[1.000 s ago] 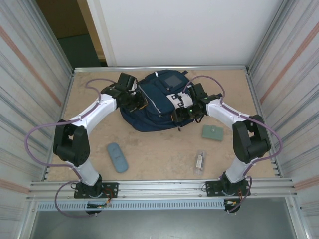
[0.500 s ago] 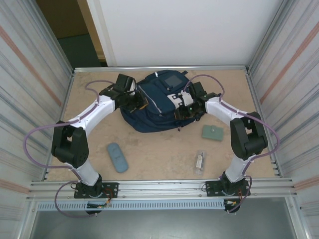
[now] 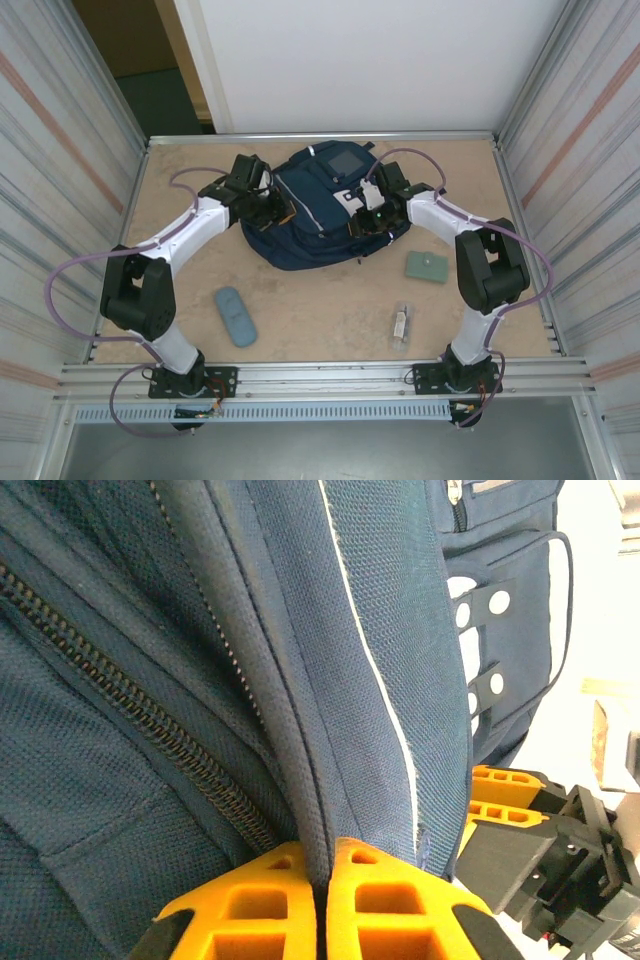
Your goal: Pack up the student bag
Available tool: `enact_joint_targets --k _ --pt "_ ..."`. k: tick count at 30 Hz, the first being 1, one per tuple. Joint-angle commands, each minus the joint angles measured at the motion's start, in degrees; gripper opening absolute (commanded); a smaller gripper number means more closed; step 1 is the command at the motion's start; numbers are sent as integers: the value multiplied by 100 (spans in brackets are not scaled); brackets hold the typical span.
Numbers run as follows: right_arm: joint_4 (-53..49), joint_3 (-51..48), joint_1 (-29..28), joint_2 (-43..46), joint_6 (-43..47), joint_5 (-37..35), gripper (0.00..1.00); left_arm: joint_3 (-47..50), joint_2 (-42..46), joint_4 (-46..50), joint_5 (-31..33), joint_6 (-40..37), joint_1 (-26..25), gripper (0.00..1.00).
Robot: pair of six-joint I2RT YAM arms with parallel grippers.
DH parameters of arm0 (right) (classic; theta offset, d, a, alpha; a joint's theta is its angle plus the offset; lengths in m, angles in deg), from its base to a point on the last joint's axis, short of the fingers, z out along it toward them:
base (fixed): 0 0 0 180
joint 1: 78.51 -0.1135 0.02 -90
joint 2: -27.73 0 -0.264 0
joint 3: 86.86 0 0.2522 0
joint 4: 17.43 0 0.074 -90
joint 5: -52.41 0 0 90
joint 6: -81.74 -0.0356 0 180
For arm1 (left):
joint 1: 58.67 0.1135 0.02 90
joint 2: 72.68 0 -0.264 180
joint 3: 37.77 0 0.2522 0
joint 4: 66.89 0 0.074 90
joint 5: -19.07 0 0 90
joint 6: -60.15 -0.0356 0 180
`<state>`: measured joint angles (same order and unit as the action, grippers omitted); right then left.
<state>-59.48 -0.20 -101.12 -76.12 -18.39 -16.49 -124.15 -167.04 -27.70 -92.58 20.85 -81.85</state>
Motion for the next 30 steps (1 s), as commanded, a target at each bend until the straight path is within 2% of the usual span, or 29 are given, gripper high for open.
enact_joint_targets --k 1,5,12,17,23,30 --pt "401 160 32 44 114 304 26 13 341 -250 -611 -3 -46 2" --pt "211 248 74 9 252 437 15 110 367 -287 -584 44 -46 2" --pt "7 40 76 304 259 481 6 145 326 -292 -556 94 -38 3" --pt "182 -426 -1 792 86 358 5 263 353 -367 -251 365 -30 3" --pt "486 -755 -326 1416 -519 -168 6 602 403 -741 275 1002 -181 2" --pt "1989 -1448 -1093 1891 -1058 -937 7 1039 426 -1263 465 1696 -336 2"
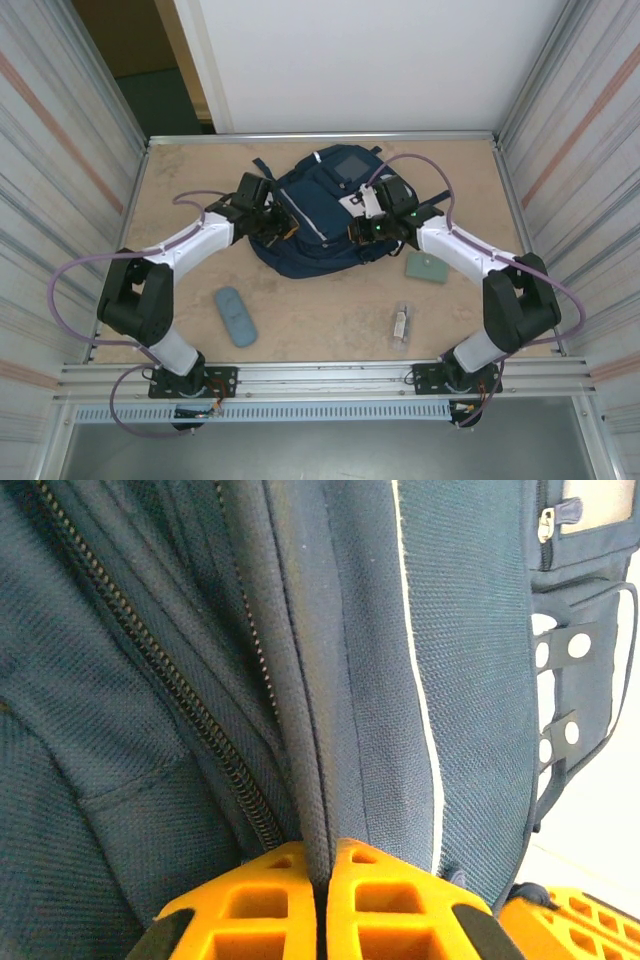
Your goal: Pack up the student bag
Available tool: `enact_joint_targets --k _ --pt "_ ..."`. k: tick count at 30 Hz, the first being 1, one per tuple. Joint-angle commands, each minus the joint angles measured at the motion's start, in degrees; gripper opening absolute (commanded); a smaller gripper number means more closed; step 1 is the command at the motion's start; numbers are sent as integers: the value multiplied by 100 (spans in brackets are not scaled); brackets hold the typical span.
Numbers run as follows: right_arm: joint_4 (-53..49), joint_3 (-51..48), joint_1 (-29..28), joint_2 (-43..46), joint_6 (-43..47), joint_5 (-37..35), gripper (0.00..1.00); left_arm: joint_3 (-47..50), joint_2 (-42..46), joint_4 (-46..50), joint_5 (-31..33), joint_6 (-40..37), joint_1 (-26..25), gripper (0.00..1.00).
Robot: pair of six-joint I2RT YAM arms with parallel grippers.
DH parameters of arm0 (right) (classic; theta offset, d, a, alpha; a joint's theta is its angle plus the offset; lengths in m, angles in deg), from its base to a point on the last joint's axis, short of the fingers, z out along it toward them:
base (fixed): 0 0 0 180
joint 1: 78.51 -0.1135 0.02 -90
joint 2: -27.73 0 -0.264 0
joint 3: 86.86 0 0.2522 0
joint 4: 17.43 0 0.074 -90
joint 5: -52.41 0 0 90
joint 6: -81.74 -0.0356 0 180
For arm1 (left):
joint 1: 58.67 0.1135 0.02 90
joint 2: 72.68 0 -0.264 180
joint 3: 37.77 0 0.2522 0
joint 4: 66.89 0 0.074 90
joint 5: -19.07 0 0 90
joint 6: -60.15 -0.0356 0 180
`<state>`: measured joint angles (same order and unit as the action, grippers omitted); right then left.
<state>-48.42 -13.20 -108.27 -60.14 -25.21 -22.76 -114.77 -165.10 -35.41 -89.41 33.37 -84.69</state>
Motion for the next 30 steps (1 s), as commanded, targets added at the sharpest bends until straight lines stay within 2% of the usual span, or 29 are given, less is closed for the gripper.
enact_joint_targets --k 1,8,13,16,20,24,28,30 --pt "1036 -179 -505 318 -392 -482 7 116 233 -472 174 453 -52 2" --pt "1630 -32 -1300 178 -508 -882 6 160 125 -628 180 664 -118 2" --pt "1686 226 -1646 -238 -627 -902 6 111 37 -793 242 701 -223 4" --pt "1811 146 -1846 -366 -498 -1061 6 93 -82 -1065 109 537 -212 17" --pt "1557 93 -1832 -409 -401 -1218 7 313 -1 -1304 -130 -91 6 43" --pt "1477 -37 -1763 -463 -290 -965 11 693 536 -1218 -636 -886 412 47" --pt "1313 -115 -1762 -529 -130 -623 18 858 1228 -343 -577 -1680 526 49" --pt "1363 -253 -1762 -488 -131 -529 19 831 1318 -77 -777 -1794 504 50"
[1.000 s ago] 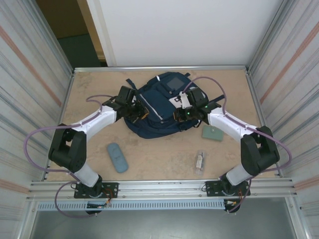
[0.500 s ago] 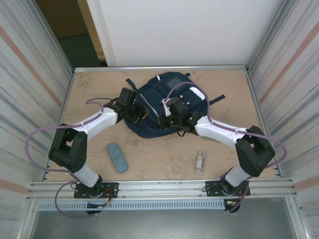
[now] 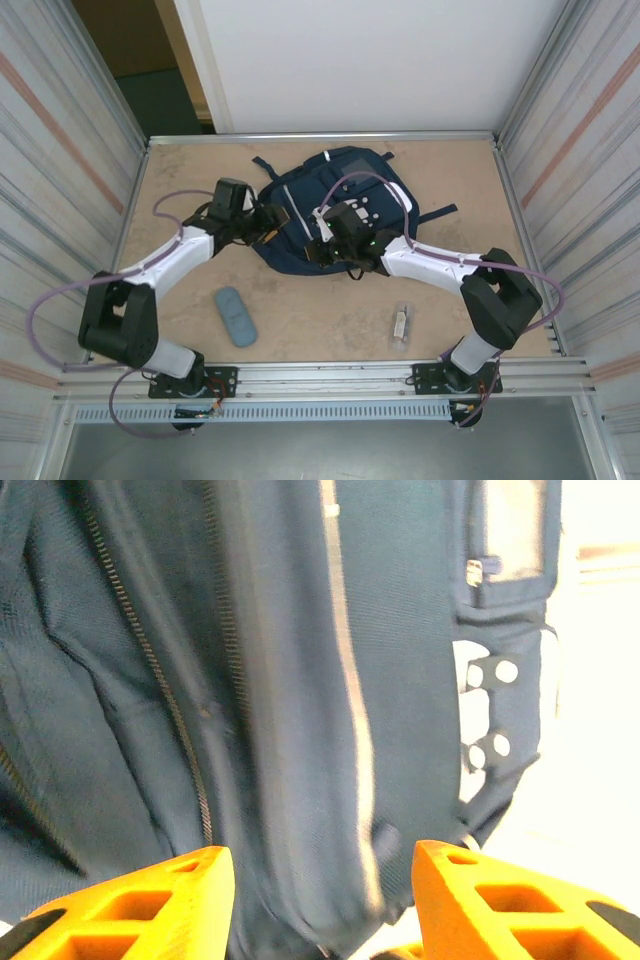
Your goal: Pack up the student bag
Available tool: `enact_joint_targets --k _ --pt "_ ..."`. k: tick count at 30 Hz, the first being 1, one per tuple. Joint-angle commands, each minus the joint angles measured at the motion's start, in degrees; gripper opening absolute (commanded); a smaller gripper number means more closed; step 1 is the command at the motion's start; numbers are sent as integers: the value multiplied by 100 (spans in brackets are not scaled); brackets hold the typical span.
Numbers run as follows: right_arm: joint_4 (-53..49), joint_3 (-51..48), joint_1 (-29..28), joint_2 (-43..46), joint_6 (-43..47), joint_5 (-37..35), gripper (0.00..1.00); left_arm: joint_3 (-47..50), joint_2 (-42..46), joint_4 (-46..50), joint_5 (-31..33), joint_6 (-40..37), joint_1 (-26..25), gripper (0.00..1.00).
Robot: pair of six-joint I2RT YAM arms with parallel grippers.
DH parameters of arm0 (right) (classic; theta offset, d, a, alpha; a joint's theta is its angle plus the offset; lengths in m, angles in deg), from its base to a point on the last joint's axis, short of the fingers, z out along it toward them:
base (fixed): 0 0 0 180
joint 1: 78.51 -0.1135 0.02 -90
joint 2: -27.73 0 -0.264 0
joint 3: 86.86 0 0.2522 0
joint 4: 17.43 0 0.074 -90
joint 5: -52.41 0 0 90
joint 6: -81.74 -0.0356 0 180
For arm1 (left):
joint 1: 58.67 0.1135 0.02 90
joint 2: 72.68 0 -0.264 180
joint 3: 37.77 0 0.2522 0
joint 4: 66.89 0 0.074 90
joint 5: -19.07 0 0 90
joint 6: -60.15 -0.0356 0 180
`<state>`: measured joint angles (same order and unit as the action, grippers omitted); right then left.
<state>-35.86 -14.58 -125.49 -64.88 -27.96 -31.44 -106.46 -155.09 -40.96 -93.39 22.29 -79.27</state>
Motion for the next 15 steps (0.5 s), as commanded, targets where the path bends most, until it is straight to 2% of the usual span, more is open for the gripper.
enact_joint_targets --k 1,3,8,11,15 --pt "155 -176 -34 -16 150 449 21 8 330 552 -498 -651 -79 50" --pt "82 -162 -4 -50 175 696 25 46 339 631 -548 -561 -227 50" --pt "-257 -202 124 280 161 767 30 106 325 875 -118 -412 -473 50" --pt "-722 -79 479 502 133 1009 33 68 217 946 89 -311 -665 50" --pt "-1280 5 913 780 296 897 37 -272 -154 1187 340 -339 -1107 50"
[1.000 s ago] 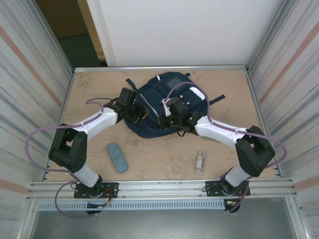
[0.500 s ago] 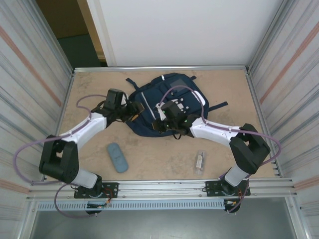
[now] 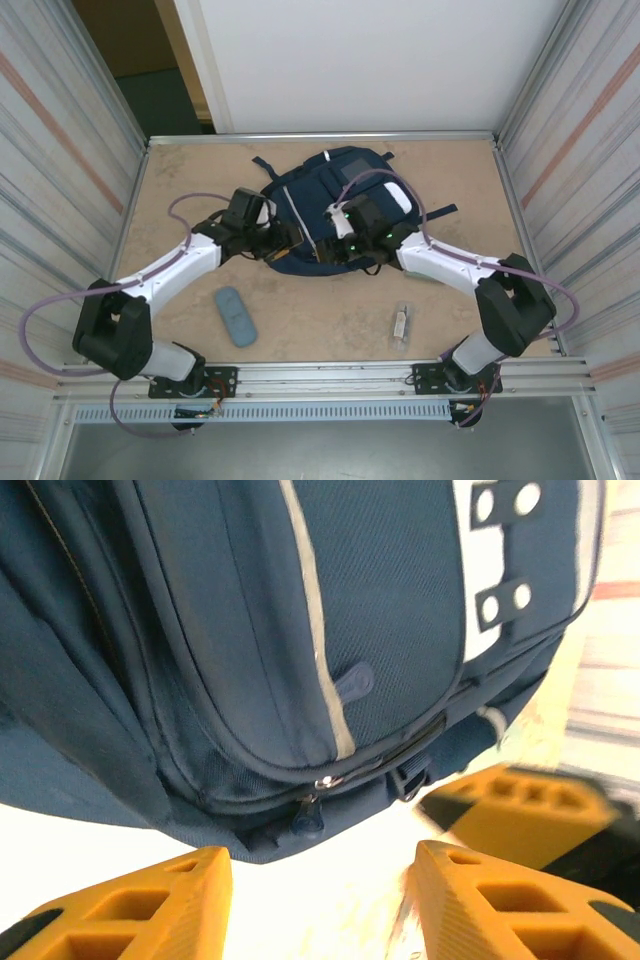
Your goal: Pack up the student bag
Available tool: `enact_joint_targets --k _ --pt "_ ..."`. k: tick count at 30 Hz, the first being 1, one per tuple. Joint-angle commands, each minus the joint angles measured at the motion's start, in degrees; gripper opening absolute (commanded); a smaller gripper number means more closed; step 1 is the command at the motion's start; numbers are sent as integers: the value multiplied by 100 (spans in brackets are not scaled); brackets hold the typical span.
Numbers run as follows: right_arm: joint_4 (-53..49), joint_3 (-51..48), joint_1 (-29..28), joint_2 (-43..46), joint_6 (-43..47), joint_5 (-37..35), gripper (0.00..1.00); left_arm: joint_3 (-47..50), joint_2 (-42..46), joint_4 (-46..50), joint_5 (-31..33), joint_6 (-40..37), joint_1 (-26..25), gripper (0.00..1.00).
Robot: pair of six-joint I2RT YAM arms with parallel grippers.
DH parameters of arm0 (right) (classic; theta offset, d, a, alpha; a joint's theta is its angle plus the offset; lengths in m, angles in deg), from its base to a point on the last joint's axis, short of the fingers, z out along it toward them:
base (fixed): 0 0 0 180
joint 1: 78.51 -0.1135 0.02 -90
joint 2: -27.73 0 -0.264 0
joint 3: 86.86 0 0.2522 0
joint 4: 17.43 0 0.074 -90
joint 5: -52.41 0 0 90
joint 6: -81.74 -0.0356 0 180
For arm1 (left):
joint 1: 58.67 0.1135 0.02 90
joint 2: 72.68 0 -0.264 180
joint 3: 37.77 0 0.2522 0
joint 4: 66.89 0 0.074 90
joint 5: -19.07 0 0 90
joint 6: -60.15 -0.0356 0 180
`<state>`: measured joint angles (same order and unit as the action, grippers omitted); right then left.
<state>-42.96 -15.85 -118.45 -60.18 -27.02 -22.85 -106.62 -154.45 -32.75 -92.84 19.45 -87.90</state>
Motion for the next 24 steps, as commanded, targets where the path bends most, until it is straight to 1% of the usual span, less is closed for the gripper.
enact_joint_targets --k 1,5,8,11,15,24 --pt "-628 115 326 381 245 22 39 -372 -310 533 472 -75 -368 50" --pt "-923 106 692 622 286 -276 44 -754 -640 968 1001 -44 -753 50" --pt "-942 58 876 739 323 -359 46 -1041 -877 1248 1332 -24 -924 50" --pt "-1029 101 883 791 418 -500 47 -1269 -1090 1390 1560 126 -1014 50" --pt "-936 106 892 790 510 -639 48 -1680 -1458 1693 1811 281 -1181 47" --pt "-787 167 901 823 580 -621 48 -2242 -1964 2470 2805 848 -1638 38"
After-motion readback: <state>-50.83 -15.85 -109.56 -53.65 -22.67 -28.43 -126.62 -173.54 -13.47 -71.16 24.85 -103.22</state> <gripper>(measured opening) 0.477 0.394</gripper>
